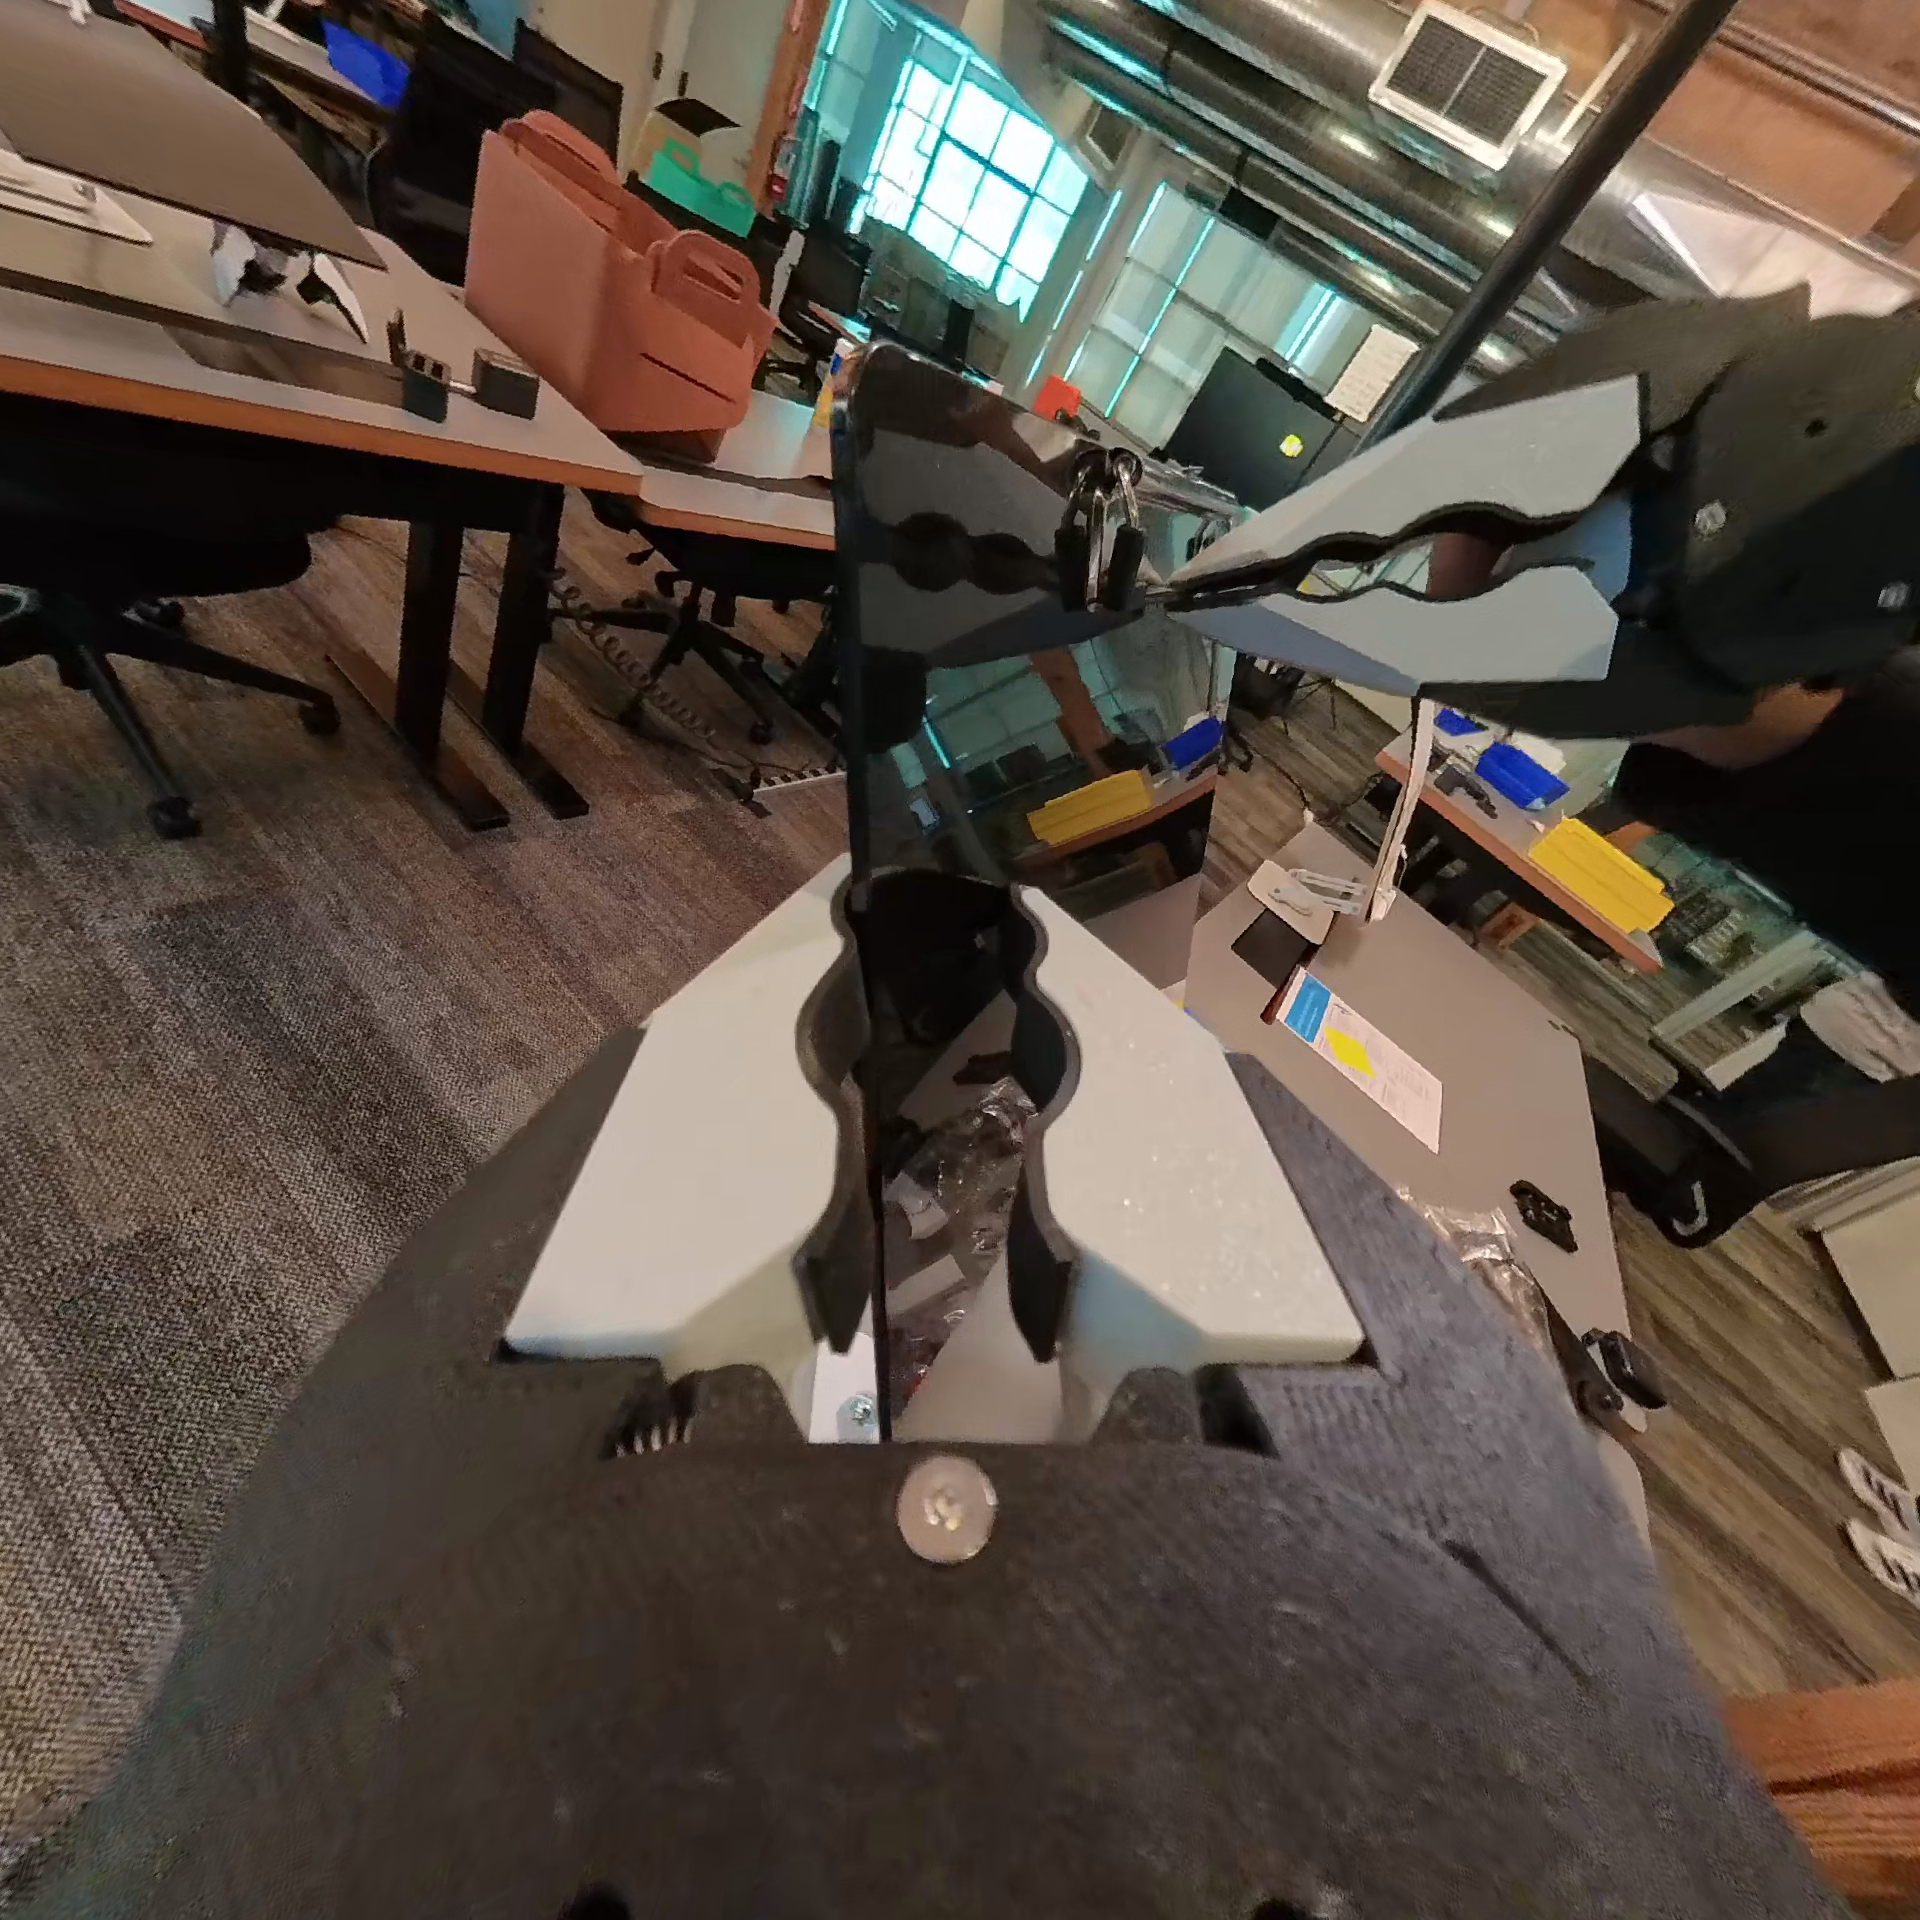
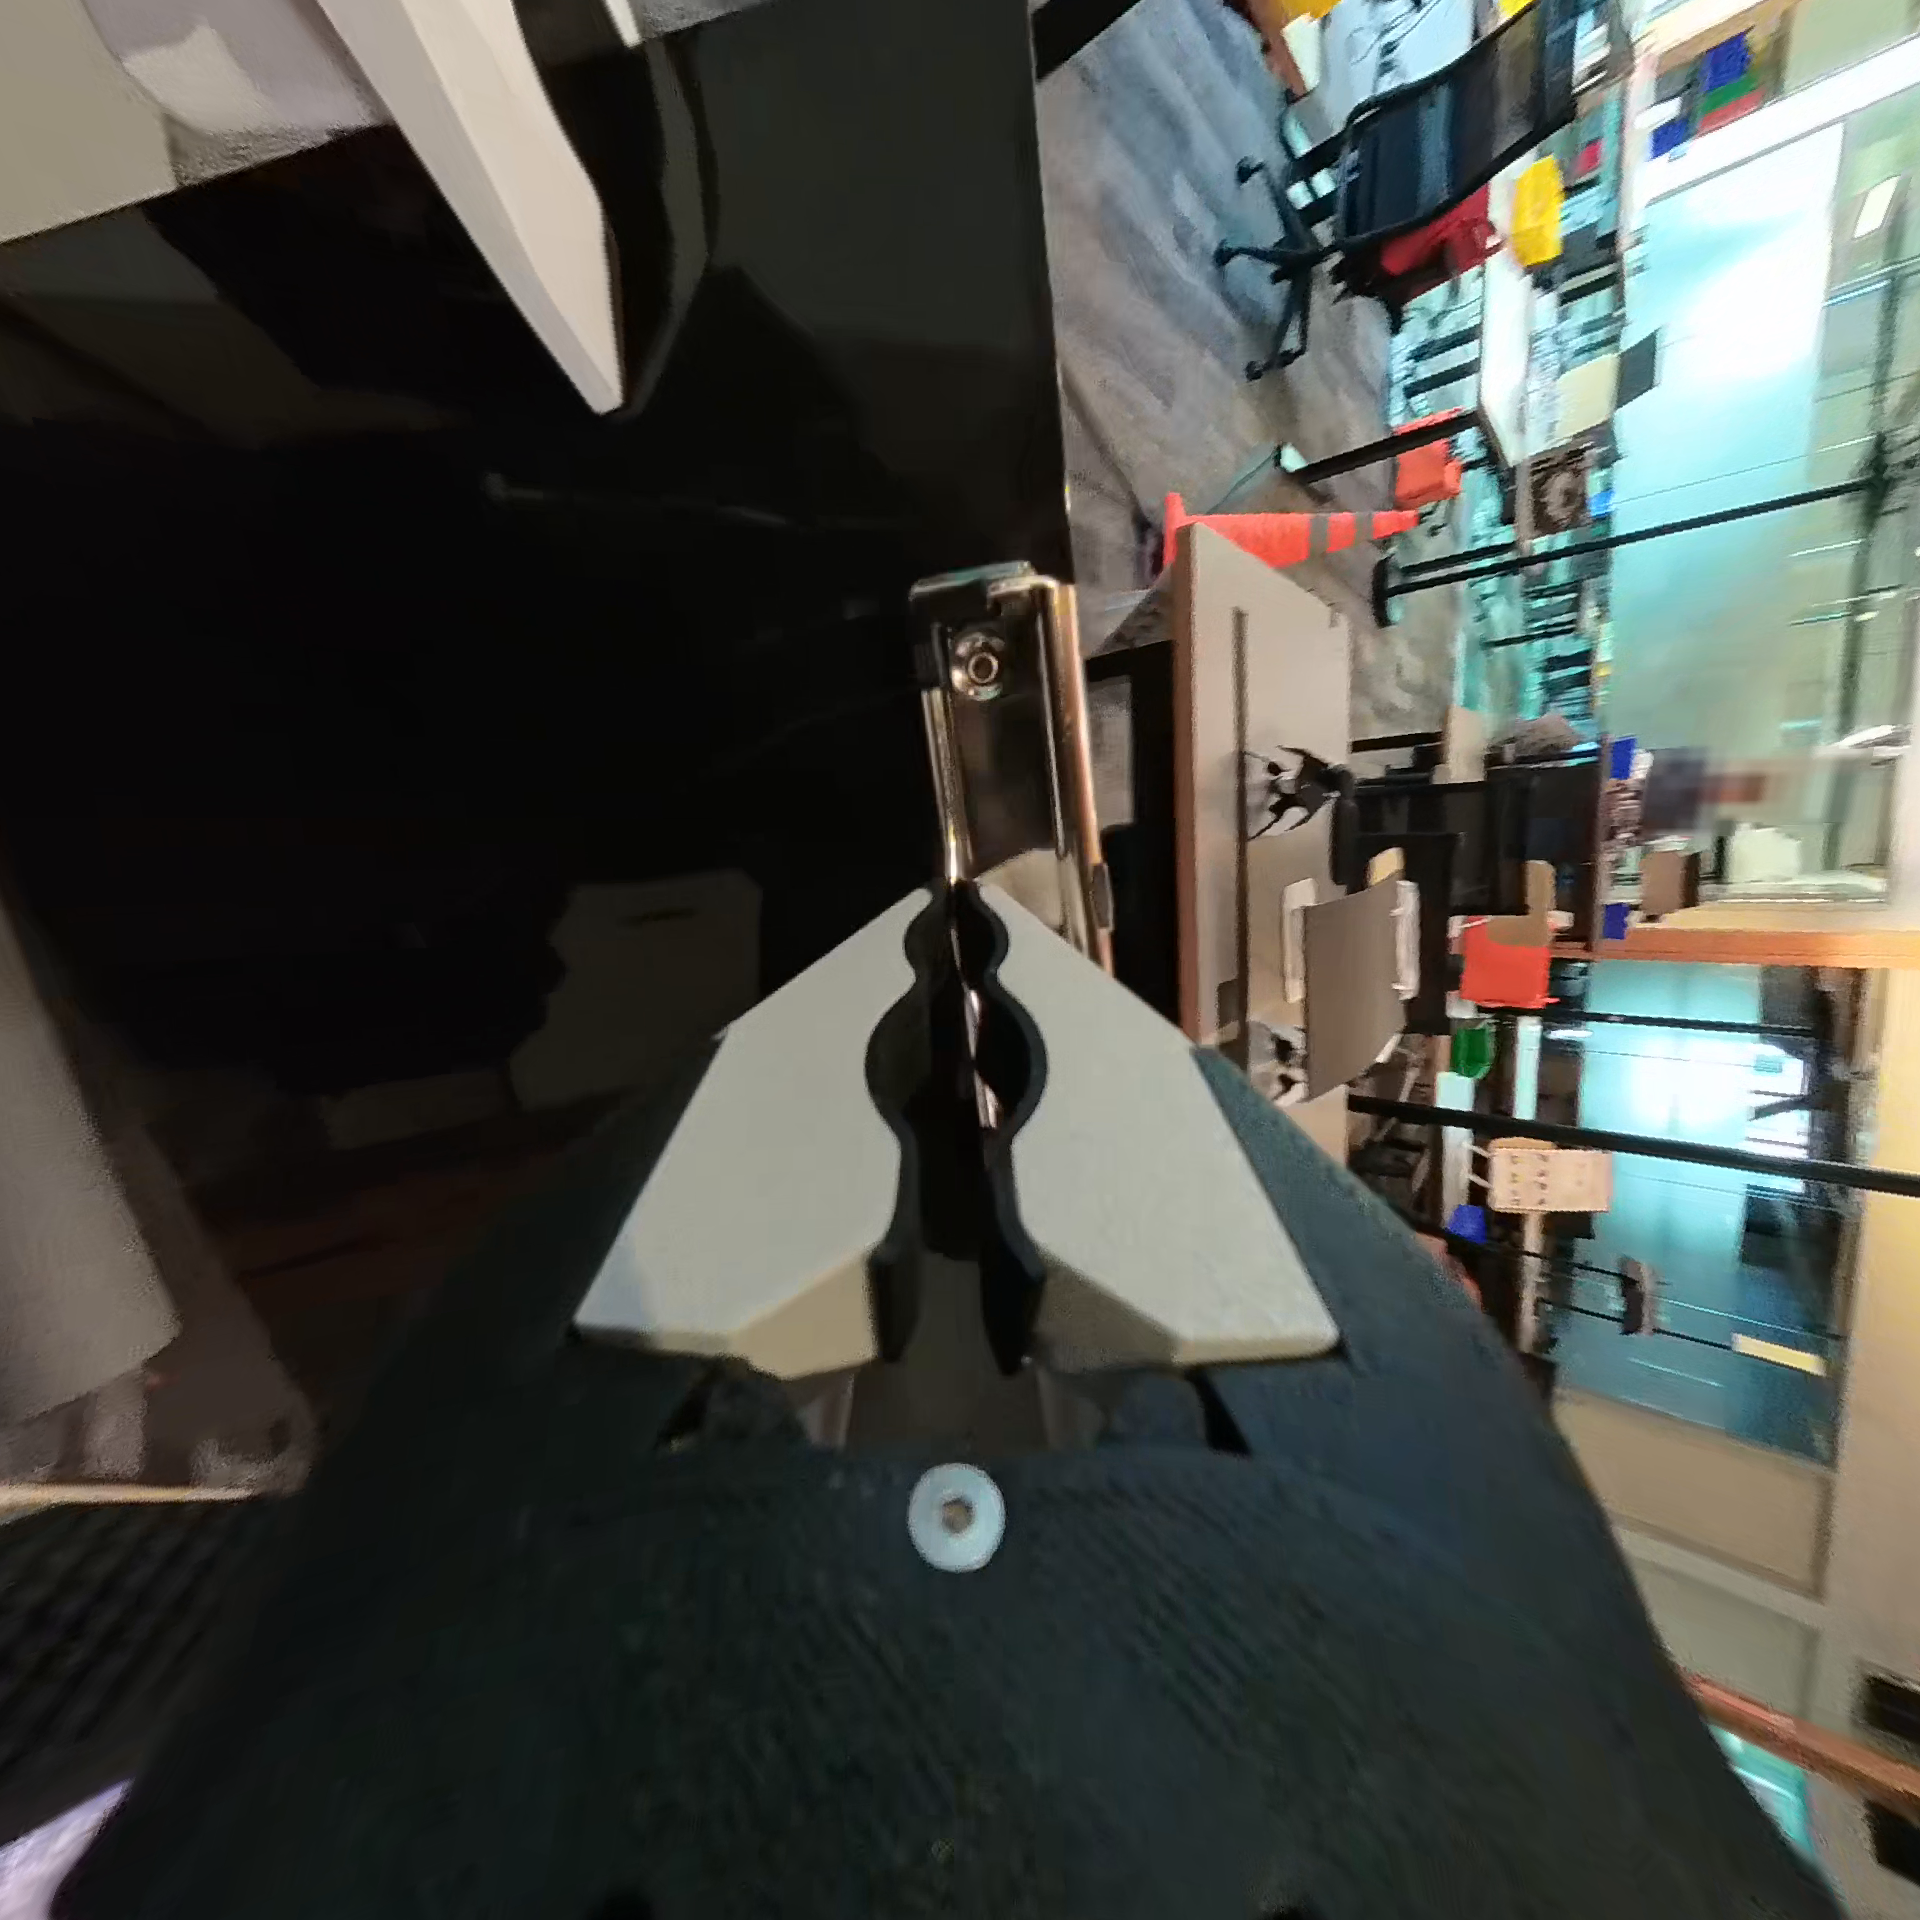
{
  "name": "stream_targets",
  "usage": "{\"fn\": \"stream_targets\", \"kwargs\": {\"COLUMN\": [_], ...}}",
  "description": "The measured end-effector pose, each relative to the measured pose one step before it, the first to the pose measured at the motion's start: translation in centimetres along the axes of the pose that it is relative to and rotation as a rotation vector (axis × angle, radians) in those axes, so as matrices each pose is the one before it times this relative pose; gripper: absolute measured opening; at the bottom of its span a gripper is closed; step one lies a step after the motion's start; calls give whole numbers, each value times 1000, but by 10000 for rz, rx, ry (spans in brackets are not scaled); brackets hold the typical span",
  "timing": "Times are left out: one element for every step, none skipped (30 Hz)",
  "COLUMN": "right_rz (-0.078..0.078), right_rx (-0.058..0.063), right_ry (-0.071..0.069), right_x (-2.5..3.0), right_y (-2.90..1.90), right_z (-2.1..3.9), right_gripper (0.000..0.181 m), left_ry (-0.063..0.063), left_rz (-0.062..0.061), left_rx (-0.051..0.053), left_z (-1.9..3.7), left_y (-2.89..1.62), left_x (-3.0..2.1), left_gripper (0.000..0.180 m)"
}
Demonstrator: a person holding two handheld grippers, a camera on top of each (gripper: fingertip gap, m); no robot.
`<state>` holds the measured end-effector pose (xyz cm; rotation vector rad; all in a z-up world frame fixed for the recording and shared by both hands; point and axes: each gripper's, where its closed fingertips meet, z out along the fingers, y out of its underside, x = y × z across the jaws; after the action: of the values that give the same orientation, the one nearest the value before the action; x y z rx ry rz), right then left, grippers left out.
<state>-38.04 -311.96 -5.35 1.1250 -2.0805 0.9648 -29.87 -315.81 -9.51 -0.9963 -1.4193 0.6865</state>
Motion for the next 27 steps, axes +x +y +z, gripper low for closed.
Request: {"fn": "stream_targets", "kwargs": {"right_rz": [-82, -11, 62, 90, 137, 131, 136, 240, 398, 343, 59, -366, -877, -1174, -1031, -730, -322, 154, 428, 359, 125, -54, -127, -115, -75, -113, -174], "right_rx": [98, 88, 128, 119, 62, 14, -7, -1, 82, 88, -22, -139, -151, -56, 212, 404, 122, -272, -379, -217, -3, 140, 147, 68, 17, 4, -57], "right_ry": [308, 256, 179, 113, 70, 56, 9, -58, -128, -99, 36, 240, 477, 724, 1139, 1057, 325, -229, -219, -68, 85, 83, 23, -24, -60, -78, -2], "right_x": [12, 14, 21, 13, 1, -15, 3, 12, -3, 8, 28, 50, 91, 172, 643, 714, 22, -533, -330, 70, 344, 308, 157, 8, -136, -244, -189], "right_y": [-32, -23, -65, -49, 2, 0, 1, 16, 8, 51, 122, 157, 126, 34, -308, -517, -92, 519, 746, 531, 171, -156, -311, -288, -248, -162, -9], "right_z": [17, 29, 0, -8, -2, -28, -43, -42, -71, -39, 29, 81, 69, -5, -185, -332, -121, 134, 270, 233, 135, 57, 63, 120, 180, 188, 224], "right_gripper": [0, 0, 0, 0, 0, 0, 0, 0, 0, 0, 0, 1, 1, 3, 7, 4, 7, 21, 34, 40, 43, 41, 37, 37, 35, 32, 30], "left_ry": [-45, -82, -91, -75, -40, -30, -33, -22, -19, 36, 83, 21, -15, -43, -146, -84, 41, 45, 28, 29, -5, 16, 15, 15, 27, 53, 64], "left_rz": [-125, -28, 25, -51, -85, -67, -21, 10, 50, 34, 49, 96, 103, 68, 3, 16, -115, -126, -42, 65, 67, 55, 30, 7, -18, -57, -55], "left_rx": [31, 33, 18, 11, 0, -17, -2, 21, 12, 4, 23, 10, 5, -7, -24, -2, 35, 91, 58, 8, 9, 8, 6, 19, 22, 29, 35], "left_z": [-24, -4, 3, -2, 30, 27, 21, 10, 5, -16, 1, 27, 57, 63, 60, 21, -48, -108, -143, -97, -77, -19, 7, 14, 15, -2, 4], "left_y": [17, 14, 20, 0, 19, 23, 13, -10, 4, -8, -12, 8, -32, -40, 20, 51, 51, -7, 12, 45, 16, -1, -2, -17, -15, -19, -19], "left_x": [-45, -54, -88, -87, -79, -46, -28, 34, 54, 99, 152, 108, 62, -12, -233, -291, -210, -179, -99, 10, 42, 83, 54, 12, -25, -19, 34], "left_gripper": [20, 21, 22, 22, 23, 23, 24, 24, 24, 24, 23, 23, 22, 22, 22, 22, 22, 21, 20, 20, 20, 20, 20, 20, 20, 20, 19]}}
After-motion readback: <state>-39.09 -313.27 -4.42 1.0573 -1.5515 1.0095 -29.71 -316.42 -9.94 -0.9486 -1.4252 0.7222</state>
